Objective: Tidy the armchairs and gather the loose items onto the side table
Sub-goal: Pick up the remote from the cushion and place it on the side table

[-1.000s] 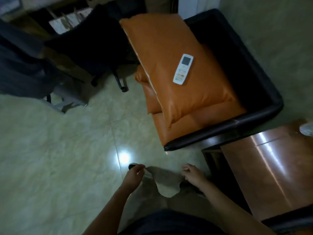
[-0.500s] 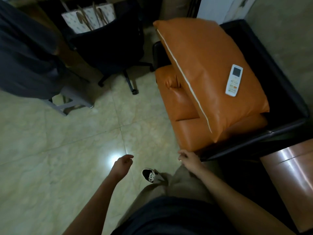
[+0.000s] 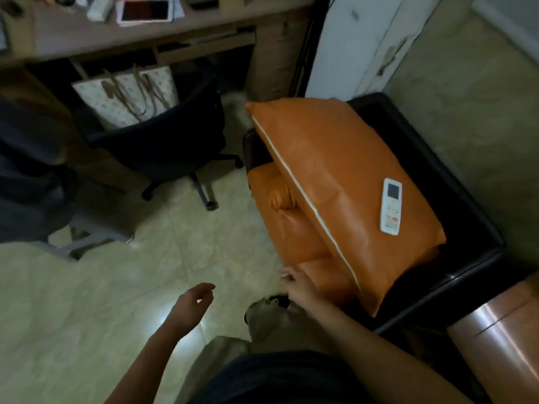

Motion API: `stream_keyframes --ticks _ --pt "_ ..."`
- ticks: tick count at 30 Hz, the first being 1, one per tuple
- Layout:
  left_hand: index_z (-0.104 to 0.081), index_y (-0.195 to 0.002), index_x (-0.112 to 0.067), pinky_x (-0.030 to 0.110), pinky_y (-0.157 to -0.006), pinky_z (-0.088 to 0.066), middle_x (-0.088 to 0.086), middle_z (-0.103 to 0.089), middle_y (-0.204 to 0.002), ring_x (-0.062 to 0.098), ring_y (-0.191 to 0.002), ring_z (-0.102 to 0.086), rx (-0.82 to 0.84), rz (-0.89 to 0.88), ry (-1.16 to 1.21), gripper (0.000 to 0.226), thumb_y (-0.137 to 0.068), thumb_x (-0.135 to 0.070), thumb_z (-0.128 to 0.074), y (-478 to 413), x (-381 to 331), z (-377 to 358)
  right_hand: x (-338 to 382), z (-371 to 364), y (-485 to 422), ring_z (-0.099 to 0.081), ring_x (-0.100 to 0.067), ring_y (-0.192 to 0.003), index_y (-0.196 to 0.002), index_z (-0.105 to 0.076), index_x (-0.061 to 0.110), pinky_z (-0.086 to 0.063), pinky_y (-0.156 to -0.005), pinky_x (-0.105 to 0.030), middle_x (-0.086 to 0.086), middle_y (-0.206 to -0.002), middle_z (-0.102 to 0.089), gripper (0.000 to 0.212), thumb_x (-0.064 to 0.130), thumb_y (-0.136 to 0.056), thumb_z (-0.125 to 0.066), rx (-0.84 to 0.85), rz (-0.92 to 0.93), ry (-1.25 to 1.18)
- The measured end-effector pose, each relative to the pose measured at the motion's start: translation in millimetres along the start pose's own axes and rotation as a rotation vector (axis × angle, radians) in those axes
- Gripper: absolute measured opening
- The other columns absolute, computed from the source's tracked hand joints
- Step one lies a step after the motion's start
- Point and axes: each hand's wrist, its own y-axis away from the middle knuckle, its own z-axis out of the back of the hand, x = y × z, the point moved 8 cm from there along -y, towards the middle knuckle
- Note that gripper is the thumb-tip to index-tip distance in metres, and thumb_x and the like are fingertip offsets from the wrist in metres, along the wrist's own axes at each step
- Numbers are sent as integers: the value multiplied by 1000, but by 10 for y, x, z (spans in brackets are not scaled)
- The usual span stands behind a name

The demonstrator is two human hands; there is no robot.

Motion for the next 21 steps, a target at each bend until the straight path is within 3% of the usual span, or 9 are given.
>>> stream_keyframes --ticks 2,5,10,13,15,18,21 --pt "-67 -119 -21 25 -89 -44 -4 -68 -112 15 -107 -65 -16 -67 -8 22 -99 -18 -59 -302 -351 173 216 205 -98 -66 -21 -85 -102 -62 36 -54 -81 -39 -2 -96 -70 21 19 -91 -58 -59 17 -33" --pt "-67 -120 -18 23 -89 -40 -6 -65 -115 11 -105 -60 21 -176 -59 23 -100 -18 -56 -687 -958 280 573 561 -119 -64 -19 -99 -110 -61 34 -47 -87 -28 0 -106 -69 19 22 -96 -57 -124 82 -44" --pt "-62 -121 -25 22 -96 -42 -4 -66 -121 11 -114 -61 188 -377 -149 22 -101 -19 -54 -1212 -1964 171 806 1382 13 -65 -13 -82 -112 -63 26 -51 -82 -27 6 -93 -69 21 13 -95 -60 -410 110 -281" --pt "-62 -126 -22 24 -98 -41 -5 -64 -125 9 -119 -57 282 -473 -204 26 -101 -22 -54 -1448 -2531 0 751 1784 139 -65 -12 -95 -118 -66 22 -51 -90 -29 5 -106 -70 23 21 -96 -61 -581 110 -359" --pt "-59 -130 -23 21 -97 -41 -10 -61 -130 5 -120 -54 368 -536 -240 30 -102 -27 -53 -1552 -2904 -119 720 1996 242 -64 -6 -98 -114 -65 28 -49 -87 -24 9 -107 -68 18 23 -98 -60 -683 93 -422" --pt "-52 -138 -33 31 -103 -46 -13 -56 -136 7 -125 -53 466 -609 -274 36 -101 -31 -52 -1685 -3417 -292 652 2244 380 -64 -9 -94 -113 -61 38 -49 -81 -24 6 -108 -67 21 23 -99 -58 -845 44 -519" --pt "-48 -143 -30 30 -105 -43 -9 -51 -143 11 -130 -49 469 -730 -385 42 -101 -29 -53 -1776 -3869 -435 592 2427 489 -63 -9 -91 -124 -60 33 -51 -74 -21 3 -113 -65 26 25 -99 -55 -952 -36 -556"
